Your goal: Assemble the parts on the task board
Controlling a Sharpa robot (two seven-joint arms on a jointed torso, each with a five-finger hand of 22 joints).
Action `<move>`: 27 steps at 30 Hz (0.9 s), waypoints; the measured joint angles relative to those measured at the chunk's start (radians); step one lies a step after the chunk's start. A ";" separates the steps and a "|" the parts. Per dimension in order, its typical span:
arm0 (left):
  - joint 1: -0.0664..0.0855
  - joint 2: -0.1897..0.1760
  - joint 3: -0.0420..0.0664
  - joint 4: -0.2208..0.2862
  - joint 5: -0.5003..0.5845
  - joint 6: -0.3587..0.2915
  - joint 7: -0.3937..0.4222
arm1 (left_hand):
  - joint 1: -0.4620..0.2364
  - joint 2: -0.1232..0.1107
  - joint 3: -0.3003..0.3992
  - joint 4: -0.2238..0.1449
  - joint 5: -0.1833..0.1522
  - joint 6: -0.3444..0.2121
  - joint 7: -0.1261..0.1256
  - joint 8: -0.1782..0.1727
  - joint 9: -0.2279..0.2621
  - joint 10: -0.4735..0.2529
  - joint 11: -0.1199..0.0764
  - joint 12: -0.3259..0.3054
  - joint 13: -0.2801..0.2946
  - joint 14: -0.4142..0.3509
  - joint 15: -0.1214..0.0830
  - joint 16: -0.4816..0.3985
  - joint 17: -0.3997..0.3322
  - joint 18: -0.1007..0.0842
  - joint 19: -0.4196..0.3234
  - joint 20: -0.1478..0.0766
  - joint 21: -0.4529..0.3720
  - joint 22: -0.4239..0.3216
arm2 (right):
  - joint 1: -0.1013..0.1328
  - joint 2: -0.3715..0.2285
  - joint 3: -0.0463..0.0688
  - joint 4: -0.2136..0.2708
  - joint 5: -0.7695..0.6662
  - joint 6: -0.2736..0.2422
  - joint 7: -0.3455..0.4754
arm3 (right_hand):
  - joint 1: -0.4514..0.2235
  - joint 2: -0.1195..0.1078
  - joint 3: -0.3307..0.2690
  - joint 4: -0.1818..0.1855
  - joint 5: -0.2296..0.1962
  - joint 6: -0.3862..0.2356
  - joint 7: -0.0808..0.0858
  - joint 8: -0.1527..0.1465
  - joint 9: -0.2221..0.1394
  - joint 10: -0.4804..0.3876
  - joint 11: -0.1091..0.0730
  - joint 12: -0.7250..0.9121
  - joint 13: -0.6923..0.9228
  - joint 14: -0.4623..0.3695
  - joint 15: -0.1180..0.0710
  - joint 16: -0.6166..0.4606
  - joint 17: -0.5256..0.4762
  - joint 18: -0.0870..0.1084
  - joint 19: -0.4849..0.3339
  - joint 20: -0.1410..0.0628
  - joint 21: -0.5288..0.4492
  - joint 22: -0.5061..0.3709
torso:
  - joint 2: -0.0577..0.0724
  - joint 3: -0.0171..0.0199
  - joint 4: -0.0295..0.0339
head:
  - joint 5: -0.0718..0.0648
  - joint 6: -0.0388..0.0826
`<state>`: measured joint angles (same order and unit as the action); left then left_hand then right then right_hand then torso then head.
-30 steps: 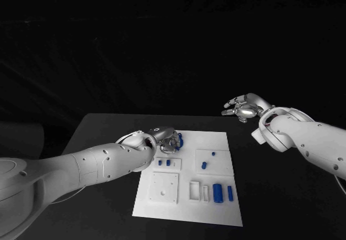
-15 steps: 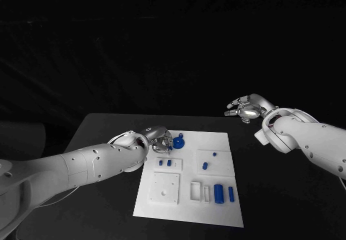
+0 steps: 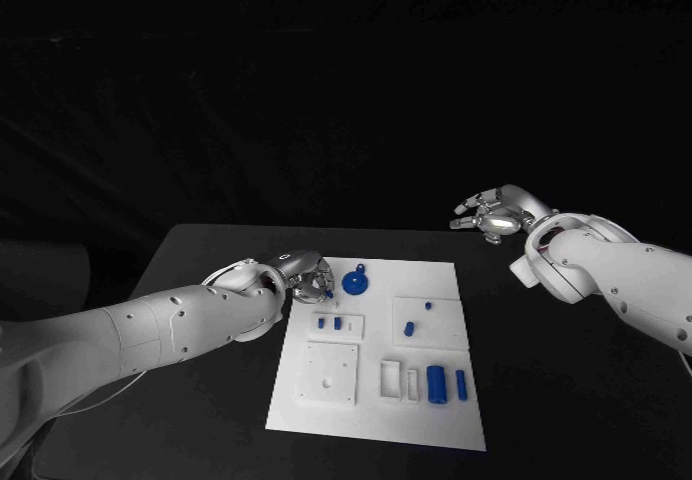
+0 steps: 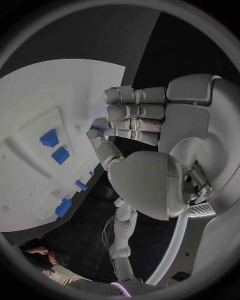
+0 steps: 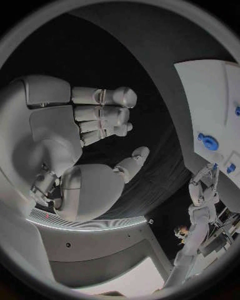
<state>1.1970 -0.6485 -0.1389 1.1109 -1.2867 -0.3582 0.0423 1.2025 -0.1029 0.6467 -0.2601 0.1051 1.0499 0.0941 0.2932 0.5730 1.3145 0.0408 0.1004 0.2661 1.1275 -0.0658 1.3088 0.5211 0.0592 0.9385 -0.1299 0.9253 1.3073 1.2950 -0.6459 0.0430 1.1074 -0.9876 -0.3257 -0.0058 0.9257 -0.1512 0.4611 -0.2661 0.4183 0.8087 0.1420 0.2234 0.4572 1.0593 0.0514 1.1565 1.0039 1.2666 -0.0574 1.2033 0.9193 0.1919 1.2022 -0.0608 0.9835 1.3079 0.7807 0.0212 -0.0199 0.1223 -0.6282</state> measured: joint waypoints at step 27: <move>-0.015 0.015 -0.001 -0.008 -0.001 0.032 0.001 | 0.000 -0.003 -0.001 -0.001 -0.002 0.003 0.004 0.000 -0.001 0.003 0.003 -0.001 -0.001 0.000 0.000 0.000 0.000 0.001 0.002 0.001 0.000 0.001 | 0.000 0.002 0.000 0.002 0.000 0.000 0.000 | 0.000 0.000 0.000 0.000 0.000 0.002 0.002 0.000 0.000 0.000 0.000 -0.001 -0.001 0.000 0.000 0.000 0.000 0.000 -0.001 0.002 0.000 0.000 | 0.000 0.0020 -0.0011 | 0.003 -0.006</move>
<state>1.1818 -0.6335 -0.1400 1.1030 -1.2873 -0.3265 0.0431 1.2022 -0.1055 0.6453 -0.2614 0.1033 1.0534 0.0978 0.2935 0.5721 1.3175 0.0437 0.0995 0.2653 1.1277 -0.0655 1.3088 0.5212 0.0603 0.9407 -0.1289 0.9253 1.3079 1.2950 -0.6441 0.0430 1.1090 -0.9876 -0.3258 -0.0059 0.9257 -0.1512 0.4611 -0.2661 0.4183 0.8111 0.1445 0.2234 0.4572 1.0593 0.0514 1.1559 1.0027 1.2665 -0.0574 1.2034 0.9192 0.1918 1.2007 -0.0587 0.9835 1.3076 0.7805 0.0232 -0.0210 0.1257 -0.6338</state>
